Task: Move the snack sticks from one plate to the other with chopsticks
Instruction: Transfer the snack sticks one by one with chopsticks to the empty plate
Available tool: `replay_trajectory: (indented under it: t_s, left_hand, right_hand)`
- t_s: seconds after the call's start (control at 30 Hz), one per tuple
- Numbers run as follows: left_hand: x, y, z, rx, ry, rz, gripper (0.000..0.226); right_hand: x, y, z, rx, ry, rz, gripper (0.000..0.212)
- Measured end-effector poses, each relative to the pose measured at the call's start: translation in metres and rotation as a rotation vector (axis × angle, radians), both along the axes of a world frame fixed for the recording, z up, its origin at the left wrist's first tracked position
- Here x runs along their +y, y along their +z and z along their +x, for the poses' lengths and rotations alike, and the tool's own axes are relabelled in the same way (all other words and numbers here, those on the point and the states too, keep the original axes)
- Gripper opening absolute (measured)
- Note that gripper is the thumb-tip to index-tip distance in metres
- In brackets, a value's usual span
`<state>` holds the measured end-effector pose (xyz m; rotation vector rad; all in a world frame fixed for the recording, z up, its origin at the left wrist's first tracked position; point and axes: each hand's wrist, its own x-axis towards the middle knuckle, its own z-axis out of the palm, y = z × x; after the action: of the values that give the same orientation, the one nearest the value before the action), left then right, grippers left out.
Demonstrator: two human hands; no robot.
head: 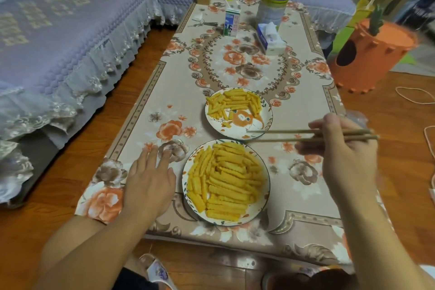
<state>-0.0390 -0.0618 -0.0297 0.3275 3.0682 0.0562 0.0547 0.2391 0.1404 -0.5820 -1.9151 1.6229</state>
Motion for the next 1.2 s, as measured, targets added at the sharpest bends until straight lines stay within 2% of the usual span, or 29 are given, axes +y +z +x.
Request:
replay_trajectory:
  t_s: [0.1,0.27,0.4,0.83,1.2]
  left_hand:
    - [0.001,0.002,-0.002,-0.012,-0.032,-0.054,0.065]
    - [-0.002,0.001,-0.006,-0.019,0.036,0.068,0.064]
    - [-0.002,0.002,-0.005,-0.021,0.047,0.079,0.064]
    - [-0.002,0.003,-0.006,-0.025,0.040,0.087,0.063]
    - [-0.003,0.001,-0.006,-0.018,0.040,0.077,0.063]
  right_hand:
    - [0.012,-0.015,-0.046,-0.036,0.052,0.065,0.032]
    - [0.020,-0.033,-0.115,-0.062,0.084,0.172,0.029]
    - [0.021,-0.039,-0.139,-0.067,0.079,0.199,0.032]
    - [0.024,-0.046,-0.152,-0.076,0.092,0.284,0.030]
    - [0.027,-0.038,-0.149,-0.092,0.102,0.327,0.038]
